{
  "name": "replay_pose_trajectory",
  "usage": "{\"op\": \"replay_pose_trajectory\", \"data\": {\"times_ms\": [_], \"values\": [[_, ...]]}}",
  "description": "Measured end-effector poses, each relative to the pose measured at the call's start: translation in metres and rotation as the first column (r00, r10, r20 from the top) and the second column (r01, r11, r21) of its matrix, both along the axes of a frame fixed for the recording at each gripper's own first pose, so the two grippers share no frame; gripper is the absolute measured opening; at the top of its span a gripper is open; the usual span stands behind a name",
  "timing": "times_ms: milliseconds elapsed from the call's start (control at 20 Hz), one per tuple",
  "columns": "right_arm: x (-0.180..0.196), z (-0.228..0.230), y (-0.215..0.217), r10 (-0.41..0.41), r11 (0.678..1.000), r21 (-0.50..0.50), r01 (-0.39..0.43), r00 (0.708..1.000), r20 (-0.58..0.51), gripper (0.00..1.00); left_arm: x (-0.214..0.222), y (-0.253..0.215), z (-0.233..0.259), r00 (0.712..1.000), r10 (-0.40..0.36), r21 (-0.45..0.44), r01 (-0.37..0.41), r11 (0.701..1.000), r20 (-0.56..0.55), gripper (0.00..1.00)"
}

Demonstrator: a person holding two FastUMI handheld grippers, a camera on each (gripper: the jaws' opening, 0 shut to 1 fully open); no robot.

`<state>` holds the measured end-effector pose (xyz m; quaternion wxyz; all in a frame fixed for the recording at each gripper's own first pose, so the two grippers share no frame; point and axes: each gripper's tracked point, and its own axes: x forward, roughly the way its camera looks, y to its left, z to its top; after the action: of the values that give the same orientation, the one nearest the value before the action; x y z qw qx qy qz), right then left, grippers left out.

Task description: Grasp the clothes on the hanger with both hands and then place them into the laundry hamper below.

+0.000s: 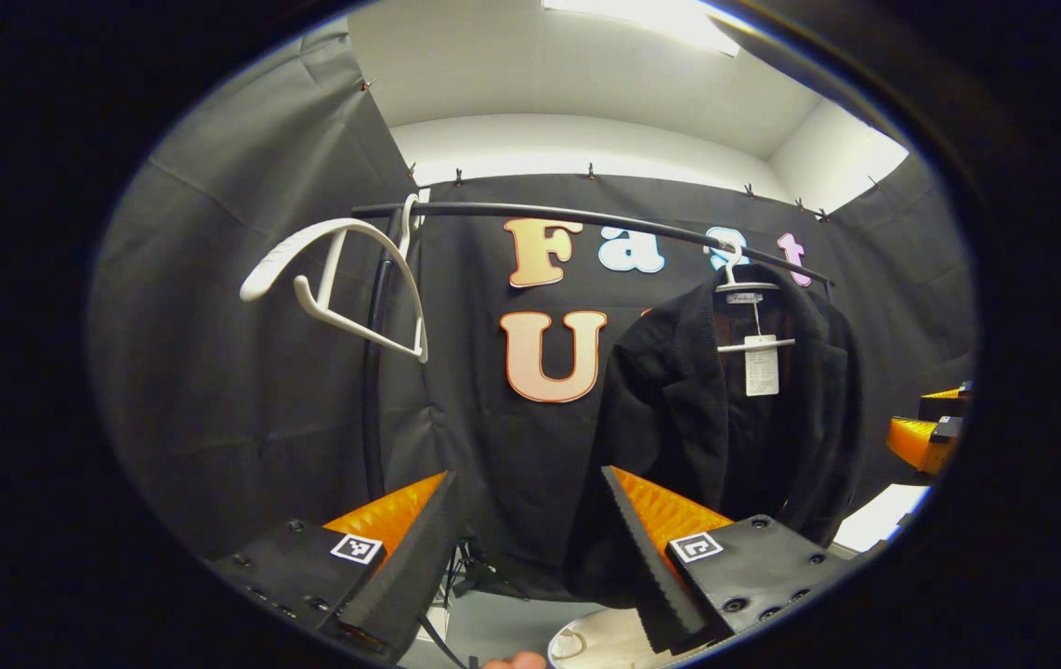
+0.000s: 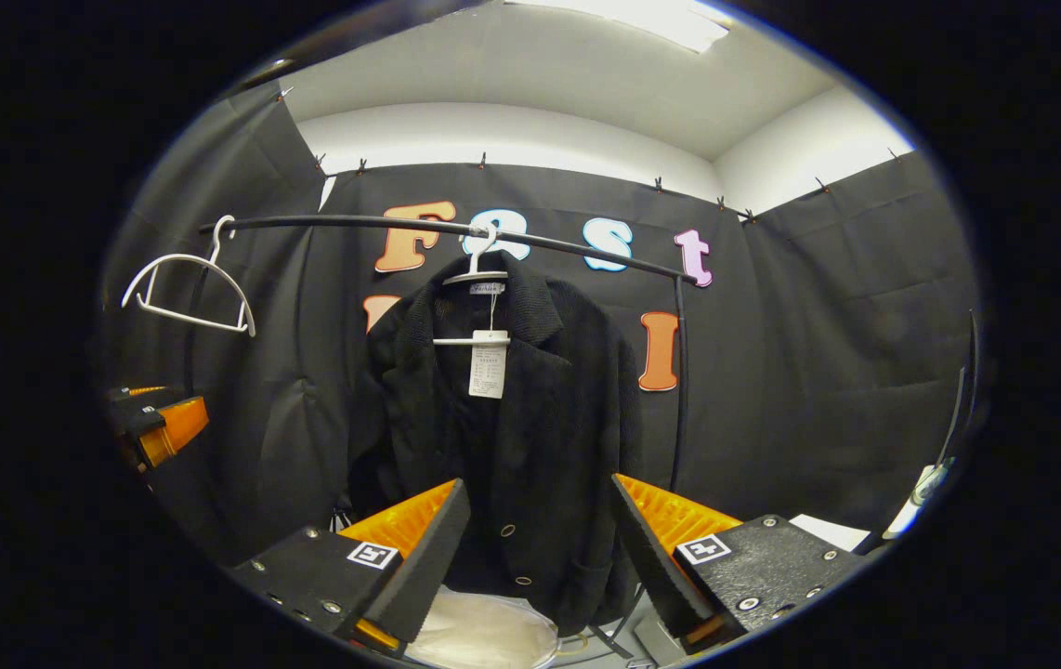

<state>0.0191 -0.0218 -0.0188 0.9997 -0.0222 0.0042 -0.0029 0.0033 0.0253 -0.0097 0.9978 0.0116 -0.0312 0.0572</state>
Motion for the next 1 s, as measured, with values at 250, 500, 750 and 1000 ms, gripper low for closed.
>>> {"op": "replay_pose_trajectory", "data": {"times_ms": [250, 500, 750, 1000], "values": [[0.005, 0.000, 0.011, 0.036, 0.999, 0.006, -0.036, 0.999, -0.002, 0.93, -0.002, -0.002, -0.002, 1.000, 0.005, 0.003, -0.005, 1.000, -0.008, 0.93], [0.030, 0.010, 0.022, 0.056, 0.997, 0.044, -0.057, 0.998, 0.023, 0.93, -0.009, -0.004, -0.007, 1.000, 0.006, 0.008, -0.006, 1.000, -0.016, 0.96], [0.090, 0.007, 0.048, 0.082, 0.994, 0.067, -0.084, 0.996, 0.023, 0.93, -0.013, -0.003, -0.006, 1.000, -0.013, 0.006, 0.013, 1.000, -0.016, 1.00], [0.173, -0.027, 0.007, -0.148, 0.989, 0.003, 0.148, 0.989, -0.027, 0.93, -0.030, 0.007, -0.003, 1.000, 0.001, 0.003, -0.001, 1.000, -0.007, 0.93]]}}
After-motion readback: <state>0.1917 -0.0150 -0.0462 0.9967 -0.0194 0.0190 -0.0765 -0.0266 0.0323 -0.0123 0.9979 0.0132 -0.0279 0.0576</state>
